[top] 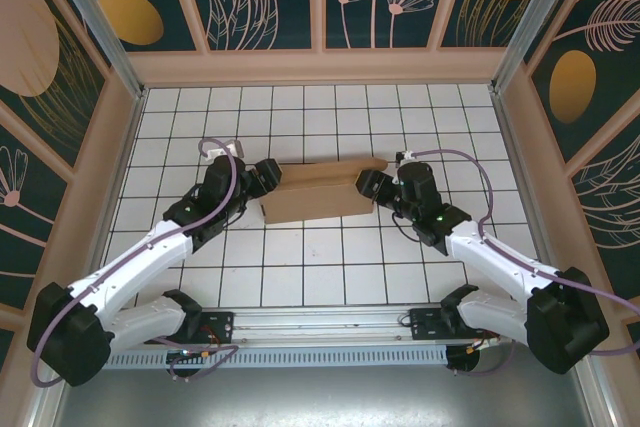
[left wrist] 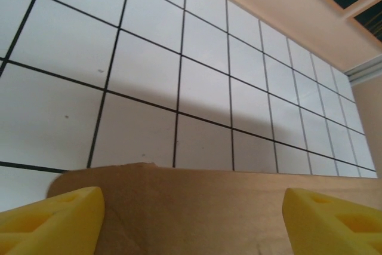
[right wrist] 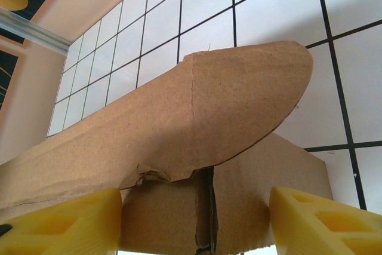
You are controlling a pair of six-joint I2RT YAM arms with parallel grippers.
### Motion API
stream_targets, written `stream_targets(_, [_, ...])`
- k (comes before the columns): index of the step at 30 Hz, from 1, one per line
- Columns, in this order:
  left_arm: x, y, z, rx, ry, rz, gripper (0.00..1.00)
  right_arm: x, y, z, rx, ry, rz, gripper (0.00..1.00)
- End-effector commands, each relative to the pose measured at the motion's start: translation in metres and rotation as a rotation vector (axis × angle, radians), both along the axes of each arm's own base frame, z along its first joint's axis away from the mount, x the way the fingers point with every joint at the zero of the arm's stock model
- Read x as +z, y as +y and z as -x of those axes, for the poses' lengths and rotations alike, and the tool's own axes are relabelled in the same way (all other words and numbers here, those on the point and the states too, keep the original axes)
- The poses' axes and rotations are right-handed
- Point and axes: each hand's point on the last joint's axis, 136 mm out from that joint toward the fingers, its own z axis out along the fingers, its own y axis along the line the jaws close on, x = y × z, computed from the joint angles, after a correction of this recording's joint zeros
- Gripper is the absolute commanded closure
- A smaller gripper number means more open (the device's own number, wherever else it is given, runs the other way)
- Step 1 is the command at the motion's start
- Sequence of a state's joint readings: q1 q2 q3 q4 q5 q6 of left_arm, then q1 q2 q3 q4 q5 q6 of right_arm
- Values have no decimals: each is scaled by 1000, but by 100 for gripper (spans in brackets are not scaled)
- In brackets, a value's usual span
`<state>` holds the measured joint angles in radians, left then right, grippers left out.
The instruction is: Fold the paper box
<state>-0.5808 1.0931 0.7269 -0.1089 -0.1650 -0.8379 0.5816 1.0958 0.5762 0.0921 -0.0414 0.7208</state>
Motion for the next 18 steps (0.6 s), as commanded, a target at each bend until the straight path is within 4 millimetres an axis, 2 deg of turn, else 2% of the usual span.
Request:
stream_targets(1, [-14,-1,-2,-18,17,-14,22,-25,-3,11,-3,68,45,35])
stream_targets(8, [-21,-24,3,-101,21,114,27,-26,5,14,16,74,50,35])
stream_targets(12, [-18,-15,3,-75,1,80,28,-21,5,13,12,64,47,34])
stream_targets(18, [-1,-3,1,-31,-49,37,26,3,1,12,11,6,48,22])
